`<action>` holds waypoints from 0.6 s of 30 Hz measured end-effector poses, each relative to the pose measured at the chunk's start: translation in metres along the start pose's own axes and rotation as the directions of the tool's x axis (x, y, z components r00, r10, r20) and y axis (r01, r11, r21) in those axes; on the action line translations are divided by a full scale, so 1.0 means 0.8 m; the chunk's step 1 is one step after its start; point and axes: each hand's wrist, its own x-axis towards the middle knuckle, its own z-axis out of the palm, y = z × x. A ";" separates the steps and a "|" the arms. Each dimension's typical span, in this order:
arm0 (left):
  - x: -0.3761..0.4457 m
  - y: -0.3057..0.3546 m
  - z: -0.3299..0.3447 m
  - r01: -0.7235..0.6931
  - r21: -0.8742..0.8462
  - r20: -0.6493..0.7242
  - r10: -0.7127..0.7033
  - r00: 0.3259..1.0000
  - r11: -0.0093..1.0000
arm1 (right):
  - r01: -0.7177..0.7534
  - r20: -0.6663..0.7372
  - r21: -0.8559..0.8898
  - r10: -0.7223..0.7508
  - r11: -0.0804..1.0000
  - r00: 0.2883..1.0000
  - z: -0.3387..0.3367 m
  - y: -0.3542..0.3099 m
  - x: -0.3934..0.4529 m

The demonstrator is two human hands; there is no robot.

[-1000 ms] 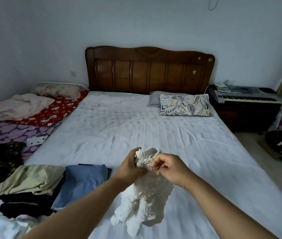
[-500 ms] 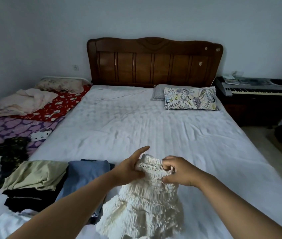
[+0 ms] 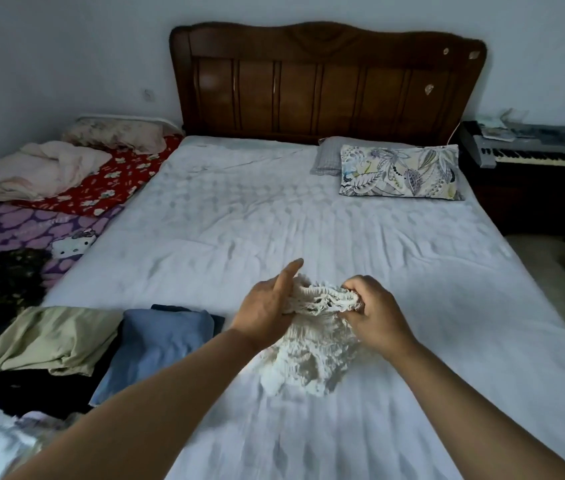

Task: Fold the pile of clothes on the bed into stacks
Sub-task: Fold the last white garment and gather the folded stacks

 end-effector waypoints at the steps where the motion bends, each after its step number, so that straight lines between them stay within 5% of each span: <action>1: 0.002 -0.005 0.010 -0.033 0.026 0.000 0.033 0.999 0.999 | 0.033 -0.008 -0.019 -0.034 0.999 0.999 0.005 0.013 0.000; 5: -0.024 -0.025 0.065 -0.042 0.045 0.088 0.038 0.995 0.998 | 0.092 0.010 -0.098 -0.091 0.991 0.996 0.045 0.061 -0.033; 10: -0.150 -0.032 0.167 0.082 -0.021 0.331 -0.071 0.941 0.996 | 0.030 0.206 -0.101 -0.009 0.994 0.979 0.147 0.129 -0.133; 18: -0.349 -0.017 0.236 0.025 -0.053 0.745 0.023 0.667 0.998 | -0.262 0.683 -0.162 0.300 0.951 0.666 0.228 0.161 -0.313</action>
